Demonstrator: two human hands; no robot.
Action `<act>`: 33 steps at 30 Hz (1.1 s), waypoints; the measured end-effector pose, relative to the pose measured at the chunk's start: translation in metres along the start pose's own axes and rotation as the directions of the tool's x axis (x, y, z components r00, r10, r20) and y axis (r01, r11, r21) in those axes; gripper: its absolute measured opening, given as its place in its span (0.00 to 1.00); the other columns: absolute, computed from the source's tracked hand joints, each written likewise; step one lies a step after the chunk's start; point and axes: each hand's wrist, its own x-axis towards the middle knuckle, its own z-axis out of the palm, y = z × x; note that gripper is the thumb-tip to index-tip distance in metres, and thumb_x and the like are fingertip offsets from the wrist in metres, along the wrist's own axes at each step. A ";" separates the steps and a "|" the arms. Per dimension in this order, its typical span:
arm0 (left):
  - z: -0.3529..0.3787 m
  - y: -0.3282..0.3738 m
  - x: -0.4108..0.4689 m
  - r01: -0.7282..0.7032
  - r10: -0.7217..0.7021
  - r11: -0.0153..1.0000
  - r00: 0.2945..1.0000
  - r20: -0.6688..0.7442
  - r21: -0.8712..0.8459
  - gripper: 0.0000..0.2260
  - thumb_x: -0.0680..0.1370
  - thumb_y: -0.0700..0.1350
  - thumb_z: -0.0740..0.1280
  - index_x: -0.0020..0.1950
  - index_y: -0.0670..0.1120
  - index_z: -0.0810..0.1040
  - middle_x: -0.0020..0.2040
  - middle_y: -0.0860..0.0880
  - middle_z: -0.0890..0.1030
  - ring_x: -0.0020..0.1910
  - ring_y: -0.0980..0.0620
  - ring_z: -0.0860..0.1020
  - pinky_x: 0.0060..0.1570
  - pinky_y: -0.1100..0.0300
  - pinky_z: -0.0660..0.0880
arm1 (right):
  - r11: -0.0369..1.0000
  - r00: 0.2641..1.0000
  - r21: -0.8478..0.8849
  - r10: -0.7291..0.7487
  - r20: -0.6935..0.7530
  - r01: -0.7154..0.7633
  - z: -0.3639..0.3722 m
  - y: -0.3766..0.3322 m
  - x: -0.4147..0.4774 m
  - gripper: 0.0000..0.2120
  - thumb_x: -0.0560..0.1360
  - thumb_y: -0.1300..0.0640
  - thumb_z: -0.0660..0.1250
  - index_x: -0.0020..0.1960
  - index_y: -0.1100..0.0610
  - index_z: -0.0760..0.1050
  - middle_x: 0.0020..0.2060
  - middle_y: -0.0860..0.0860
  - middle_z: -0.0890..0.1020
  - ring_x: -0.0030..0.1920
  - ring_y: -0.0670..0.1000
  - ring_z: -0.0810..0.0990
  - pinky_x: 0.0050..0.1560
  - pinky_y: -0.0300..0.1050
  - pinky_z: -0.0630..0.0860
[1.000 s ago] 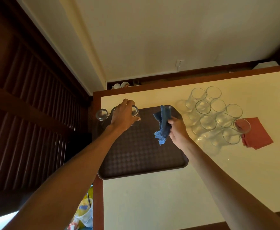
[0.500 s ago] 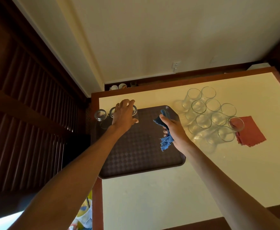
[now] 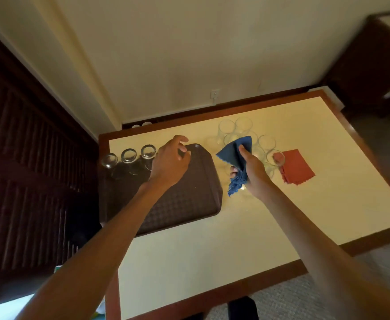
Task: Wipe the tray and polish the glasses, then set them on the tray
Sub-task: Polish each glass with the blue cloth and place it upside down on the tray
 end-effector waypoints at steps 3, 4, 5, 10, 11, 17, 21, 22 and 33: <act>0.032 0.030 -0.004 -0.027 0.026 0.999 0.997 0.067 0.028 0.13 0.82 0.47 0.70 0.66 0.51 0.76 0.56 0.53 0.85 0.46 0.54 0.82 0.56 0.48 0.82 | 0.998 0.995 0.005 -0.065 -0.077 0.065 -0.042 -0.024 -0.007 0.13 0.85 0.49 0.59 0.51 0.58 0.74 0.31 0.52 0.74 0.25 0.47 0.71 0.31 0.43 0.67; 0.041 0.034 -0.003 -0.038 0.034 0.999 0.995 0.098 0.038 0.13 0.81 0.48 0.70 0.66 0.51 0.77 0.55 0.54 0.84 0.47 0.54 0.82 0.56 0.47 0.82 | 0.997 0.993 -0.003 -0.072 -0.096 0.072 -0.050 -0.029 -0.006 0.14 0.84 0.48 0.59 0.53 0.59 0.74 0.33 0.52 0.77 0.28 0.48 0.74 0.33 0.44 0.70; 0.057 0.046 -0.003 -0.049 0.043 0.998 0.990 0.132 0.045 0.13 0.81 0.49 0.71 0.65 0.51 0.77 0.54 0.54 0.83 0.49 0.53 0.82 0.56 0.47 0.82 | 0.997 0.990 -0.010 -0.075 -0.117 0.074 -0.068 -0.039 -0.007 0.15 0.84 0.47 0.60 0.57 0.59 0.74 0.38 0.52 0.80 0.34 0.49 0.78 0.38 0.44 0.74; 0.132 0.086 -0.003 -0.124 0.071 0.974 0.963 0.260 0.190 0.26 0.76 0.56 0.76 0.70 0.49 0.76 0.70 0.46 0.74 0.69 0.45 0.71 0.67 0.45 0.74 | 0.996 0.989 -0.046 -0.080 -0.125 0.075 -0.132 -0.071 0.003 0.17 0.83 0.44 0.58 0.61 0.56 0.74 0.59 0.53 0.81 0.58 0.51 0.80 0.53 0.46 0.77; 0.147 0.093 -0.003 -0.137 0.068 0.962 0.958 0.280 0.235 0.29 0.75 0.58 0.77 0.72 0.50 0.75 0.73 0.45 0.70 0.71 0.43 0.68 0.69 0.44 0.72 | 0.996 0.990 -0.048 -0.086 -0.116 0.080 -0.144 -0.075 0.005 0.17 0.83 0.43 0.58 0.61 0.55 0.75 0.60 0.53 0.81 0.61 0.53 0.79 0.58 0.49 0.78; 0.216 0.131 0.009 -0.198 -0.002 0.836 0.932 0.363 0.512 0.41 0.72 0.61 0.78 0.81 0.55 0.64 0.83 0.43 0.53 0.80 0.39 0.55 0.75 0.43 0.60 | 0.995 0.992 -0.037 -0.094 -0.080 0.092 -0.191 -0.102 0.011 0.15 0.85 0.46 0.55 0.58 0.54 0.75 0.52 0.52 0.82 0.49 0.52 0.82 0.45 0.51 0.79; 0.239 0.135 0.013 -0.198 -0.054 0.748 0.933 0.355 0.633 0.41 0.72 0.61 0.78 0.80 0.55 0.63 0.83 0.42 0.50 0.81 0.39 0.53 0.76 0.42 0.59 | 0.996 0.995 -0.057 -0.070 -0.065 0.067 -0.209 -0.106 0.016 0.14 0.85 0.47 0.55 0.53 0.51 0.77 0.51 0.53 0.82 0.49 0.54 0.82 0.54 0.59 0.78; 0.240 0.133 0.013 -0.189 -0.059 0.746 0.936 0.346 0.639 0.41 0.72 0.60 0.78 0.80 0.54 0.63 0.83 0.42 0.50 0.81 0.39 0.53 0.76 0.42 0.59 | 0.996 0.996 -0.056 -0.067 -0.061 0.064 -0.210 -0.105 0.017 0.14 0.85 0.48 0.55 0.52 0.51 0.77 0.50 0.52 0.82 0.49 0.54 0.82 0.54 0.59 0.78; 0.228 0.133 0.015 -0.185 -0.003 0.856 0.932 0.362 0.482 0.38 0.67 0.57 0.83 0.72 0.48 0.74 0.83 0.44 0.54 0.82 0.41 0.51 0.78 0.46 0.57 | 0.976 0.999 -0.216 0.001 -0.050 -0.012 -0.218 -0.107 0.024 0.21 0.80 0.38 0.61 0.58 0.55 0.78 0.57 0.59 0.83 0.56 0.62 0.83 0.57 0.60 0.79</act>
